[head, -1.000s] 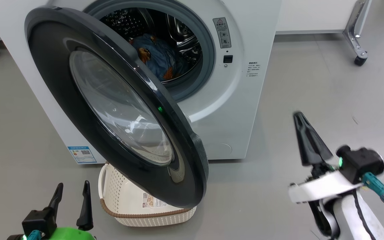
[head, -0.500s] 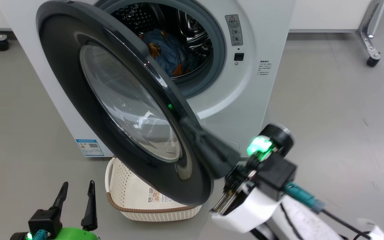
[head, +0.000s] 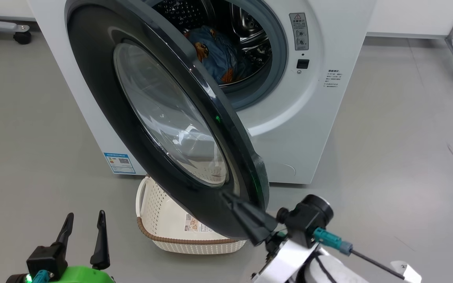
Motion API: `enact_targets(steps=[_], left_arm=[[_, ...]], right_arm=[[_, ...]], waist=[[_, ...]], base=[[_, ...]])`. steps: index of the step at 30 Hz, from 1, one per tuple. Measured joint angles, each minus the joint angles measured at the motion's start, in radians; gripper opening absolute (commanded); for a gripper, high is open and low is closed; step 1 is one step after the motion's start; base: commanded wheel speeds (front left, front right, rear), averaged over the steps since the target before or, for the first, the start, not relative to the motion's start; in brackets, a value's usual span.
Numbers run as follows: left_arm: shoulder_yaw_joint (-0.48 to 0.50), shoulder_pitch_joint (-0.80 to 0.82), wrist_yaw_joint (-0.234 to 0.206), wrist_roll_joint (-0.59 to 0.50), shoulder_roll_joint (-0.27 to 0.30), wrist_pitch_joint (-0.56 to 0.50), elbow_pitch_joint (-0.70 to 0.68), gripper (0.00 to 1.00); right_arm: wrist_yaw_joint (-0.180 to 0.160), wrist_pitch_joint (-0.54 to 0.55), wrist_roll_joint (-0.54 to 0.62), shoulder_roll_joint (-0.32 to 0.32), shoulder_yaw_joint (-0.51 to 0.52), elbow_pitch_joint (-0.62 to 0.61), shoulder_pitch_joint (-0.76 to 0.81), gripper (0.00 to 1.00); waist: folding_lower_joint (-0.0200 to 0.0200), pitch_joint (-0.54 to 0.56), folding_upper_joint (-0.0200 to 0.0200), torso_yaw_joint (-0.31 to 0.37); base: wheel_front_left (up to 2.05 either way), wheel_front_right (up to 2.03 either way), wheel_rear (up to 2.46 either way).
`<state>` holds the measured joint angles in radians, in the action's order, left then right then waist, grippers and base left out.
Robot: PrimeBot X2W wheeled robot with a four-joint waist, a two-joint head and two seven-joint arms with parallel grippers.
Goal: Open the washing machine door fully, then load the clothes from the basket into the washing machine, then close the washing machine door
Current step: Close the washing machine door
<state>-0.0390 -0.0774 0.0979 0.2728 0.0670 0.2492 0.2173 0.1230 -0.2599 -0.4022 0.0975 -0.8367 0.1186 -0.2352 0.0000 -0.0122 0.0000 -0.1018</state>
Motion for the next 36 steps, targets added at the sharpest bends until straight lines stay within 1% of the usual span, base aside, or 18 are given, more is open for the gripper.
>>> enact_targets(steps=[4,6,14,18,29,36], left_arm=[[0.005,-0.001,0.007,0.000,-0.006,0.000,-0.004,1.00],[0.004,-0.001,0.007,0.000,-0.010,0.000,-0.004,1.00],[0.002,0.000,0.009,-0.003,-0.013,0.000,-0.014,1.00],[0.002,0.001,0.016,-0.003,-0.014,0.000,-0.021,1.00],[0.006,0.024,0.016,-0.003,-0.018,0.000,-0.040,1.00],[0.023,0.034,0.017,-0.003,-0.019,0.000,-0.054,1.00]], right_arm=[[0.000,0.000,-0.003,0.013,0.058,0.038,0.000,0.00],[0.004,0.000,-0.003,0.022,0.067,0.050,0.000,0.00],[0.008,0.000,-0.003,0.016,0.117,0.075,-0.011,0.00],[0.008,0.000,-0.003,0.016,0.142,0.087,-0.033,0.00],[0.008,0.000,-0.002,0.016,0.189,0.099,-0.110,0.00],[0.008,0.000,-0.001,0.020,0.226,0.098,-0.171,0.00]], waist=[[0.0000,-0.004,0.0000,0.002],[0.0000,-0.007,0.0000,0.003],[0.0000,-0.034,0.0000,-0.003],[0.0000,-0.051,0.0000,-0.010],[0.0000,-0.111,0.0000,-0.030],[0.0000,-0.155,0.0000,-0.031]], base=[[0.00,0.00,0.00],[0.00,0.00,0.00],[0.00,0.00,0.00],[0.00,0.00,0.00],[0.00,0.00,0.00],[0.00,0.00,0.00]])
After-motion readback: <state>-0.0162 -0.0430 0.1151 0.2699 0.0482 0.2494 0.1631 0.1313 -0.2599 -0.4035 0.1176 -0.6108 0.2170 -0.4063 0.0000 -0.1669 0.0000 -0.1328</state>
